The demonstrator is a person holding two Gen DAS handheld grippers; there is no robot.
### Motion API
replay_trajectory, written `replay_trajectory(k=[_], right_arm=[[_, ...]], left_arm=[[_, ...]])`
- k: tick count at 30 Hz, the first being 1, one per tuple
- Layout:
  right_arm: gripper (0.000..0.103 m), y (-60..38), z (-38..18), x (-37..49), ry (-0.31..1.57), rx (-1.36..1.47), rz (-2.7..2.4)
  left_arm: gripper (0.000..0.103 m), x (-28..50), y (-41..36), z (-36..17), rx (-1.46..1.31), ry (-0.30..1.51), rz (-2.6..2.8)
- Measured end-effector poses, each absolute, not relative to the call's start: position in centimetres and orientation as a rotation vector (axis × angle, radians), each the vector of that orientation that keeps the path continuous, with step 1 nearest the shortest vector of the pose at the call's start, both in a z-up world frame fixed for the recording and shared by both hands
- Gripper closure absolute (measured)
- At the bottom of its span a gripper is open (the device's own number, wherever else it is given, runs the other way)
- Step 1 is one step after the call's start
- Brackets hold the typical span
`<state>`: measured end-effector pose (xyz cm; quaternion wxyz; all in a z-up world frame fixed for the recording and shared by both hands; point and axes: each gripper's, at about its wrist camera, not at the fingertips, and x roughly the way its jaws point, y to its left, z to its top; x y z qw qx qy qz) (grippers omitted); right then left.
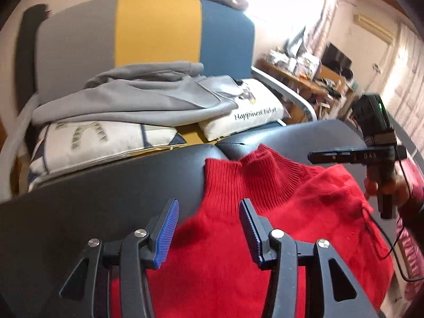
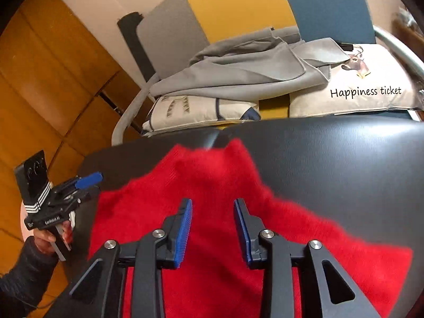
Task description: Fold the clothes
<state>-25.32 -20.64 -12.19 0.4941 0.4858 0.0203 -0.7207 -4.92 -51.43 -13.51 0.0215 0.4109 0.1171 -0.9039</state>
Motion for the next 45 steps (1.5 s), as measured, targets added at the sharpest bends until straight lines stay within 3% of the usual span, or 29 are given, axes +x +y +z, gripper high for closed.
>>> replay_trajectory(k=[7, 12, 15, 16, 17, 18, 19, 20, 28, 31, 33, 35, 39, 40, 42, 43, 45], right_arm=[[0.069, -25.7, -14.3, -29.4, 0.208, 1.239, -1.656], [0.070, -27.6, -15.4, -30.0, 0.251, 1.240, -1.591], [0.082, -28.5, -15.6, -30.2, 0.305, 1.231, -1.583], [0.093, -28.6, -15.6, -30.2, 0.318, 1.234, -1.584], [0.098, -28.6, -15.7, -30.3, 0.324, 1.239, -1.586], [0.100, -28.5, -15.7, -30.5, 0.329, 1.244, -1.591], [0.101, -28.4, -15.6, -30.5, 0.332, 1.241, -1.597], [0.102, -28.3, -15.5, -30.5, 0.337, 1.236, -1.607], [0.103, -27.3, -13.7, -30.0, 0.314, 1.204, -1.637], [0.099, -27.1, -13.5, -30.2, 0.291, 1.208, -1.646], [0.086, -26.9, -13.5, -30.9, 0.252, 1.211, -1.676], [0.062, -27.1, -14.0, -31.8, 0.208, 1.238, -1.647], [0.058, -28.8, -15.7, -32.2, 0.253, 1.272, -1.601], [0.060, -29.1, -15.8, -32.1, 0.272, 1.260, -1.606], [0.090, -29.5, -15.7, -31.8, 0.317, 1.251, -1.624], [0.097, -29.7, -15.7, -31.7, 0.327, 1.258, -1.610], [0.098, -29.5, -15.1, -31.0, 0.365, 1.221, -1.622]], left_arm=[[0.042, -11.0, -51.5, -16.9, 1.536, 0.335, -2.782], [0.042, -12.7, -51.0, -18.1, 1.580, 0.318, -2.764], [0.044, -13.3, -50.8, -18.3, 1.579, 0.322, -2.753], [0.047, -13.5, -50.8, -18.4, 1.579, 0.324, -2.749], [0.057, -13.7, -50.7, -18.5, 1.579, 0.326, -2.745], [0.079, -13.9, -50.6, -18.6, 1.579, 0.327, -2.741], [0.091, -13.9, -50.9, -18.6, 1.577, 0.368, -2.737], [0.096, -13.9, -51.2, -18.5, 1.572, 0.413, -2.735], [0.097, -13.1, -51.6, -18.4, 1.527, 0.438, -2.745], [0.097, -12.9, -51.7, -18.4, 1.510, 0.448, -2.749], [0.097, -12.7, -51.8, -18.4, 1.499, 0.454, -2.752], [0.097, -12.5, -51.9, -18.4, 1.488, 0.461, -2.754], [0.096, -12.2, -52.1, -18.3, 1.466, 0.473, -2.758], [0.096, -12.1, -52.1, -18.2, 1.457, 0.478, -2.761], [0.096, -11.6, -51.8, -17.6, 1.421, 0.482, -2.784], [0.096, -11.3, -51.6, -17.1, 1.400, 0.482, -2.797], [0.096, -10.7, -51.2, -16.2, 1.358, 0.485, -2.824]])
